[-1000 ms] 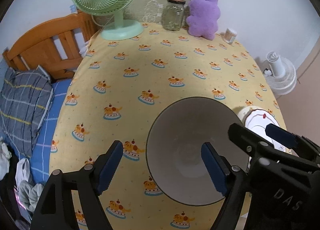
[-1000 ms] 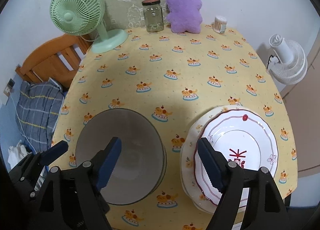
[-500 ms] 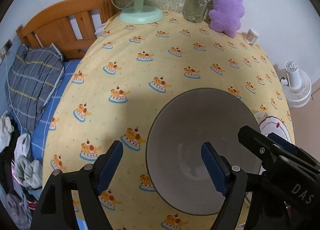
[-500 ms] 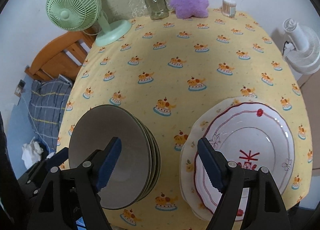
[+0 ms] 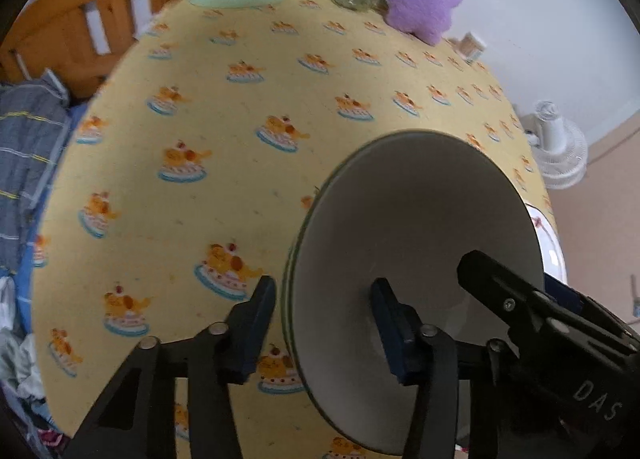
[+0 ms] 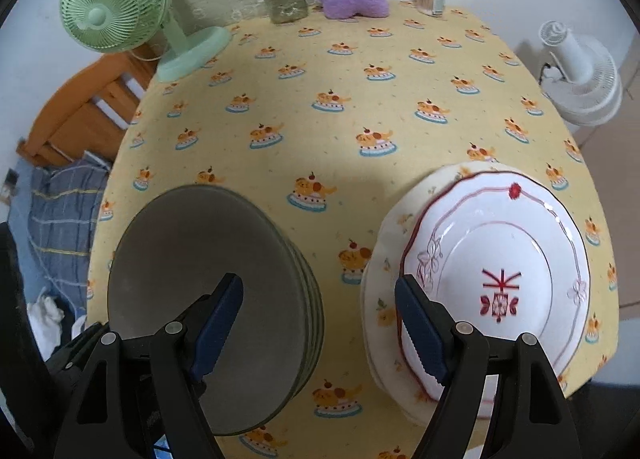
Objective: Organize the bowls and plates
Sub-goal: 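Grip the nested bowls' rim with both grippers and lift them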
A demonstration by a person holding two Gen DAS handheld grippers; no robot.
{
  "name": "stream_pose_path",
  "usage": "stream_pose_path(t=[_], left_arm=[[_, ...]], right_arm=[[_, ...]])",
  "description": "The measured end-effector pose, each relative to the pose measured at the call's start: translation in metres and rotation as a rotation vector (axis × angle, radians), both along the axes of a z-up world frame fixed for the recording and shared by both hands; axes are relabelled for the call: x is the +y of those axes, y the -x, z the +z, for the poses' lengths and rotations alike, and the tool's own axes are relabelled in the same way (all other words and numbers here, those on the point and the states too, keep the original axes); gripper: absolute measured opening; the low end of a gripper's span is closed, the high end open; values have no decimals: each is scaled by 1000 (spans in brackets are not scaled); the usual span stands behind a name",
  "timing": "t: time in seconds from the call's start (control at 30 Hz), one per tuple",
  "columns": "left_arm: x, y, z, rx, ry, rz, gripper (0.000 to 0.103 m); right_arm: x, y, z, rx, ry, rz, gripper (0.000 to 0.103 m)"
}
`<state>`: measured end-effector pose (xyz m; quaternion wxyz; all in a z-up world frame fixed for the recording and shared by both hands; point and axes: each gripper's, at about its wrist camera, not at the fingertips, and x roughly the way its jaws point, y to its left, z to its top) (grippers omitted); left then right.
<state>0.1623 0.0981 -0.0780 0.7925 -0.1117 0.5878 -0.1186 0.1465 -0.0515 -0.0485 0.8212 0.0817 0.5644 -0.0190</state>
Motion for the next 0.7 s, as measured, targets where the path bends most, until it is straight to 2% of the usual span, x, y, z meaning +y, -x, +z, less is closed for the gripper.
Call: stream_pose_path(t=[0.2, 0.47, 0.5, 0.57, 0.7], left_arm=[[1, 1, 1, -2, 44, -58, 43], [2, 6, 1, 8, 36, -80, 42], [2, 7, 2, 5, 30, -82, 42], [1, 7, 2, 5, 24, -80, 42], [0, 8, 2, 1, 13, -68, 44]], right_arm=[[7, 8, 2, 5, 59, -70, 81], [11, 14, 3, -8, 30, -89, 80], [12, 14, 2, -7, 31, -84, 78], [14, 12, -2, 3, 18, -69, 65], [7, 8, -13, 20, -60, -66, 60]])
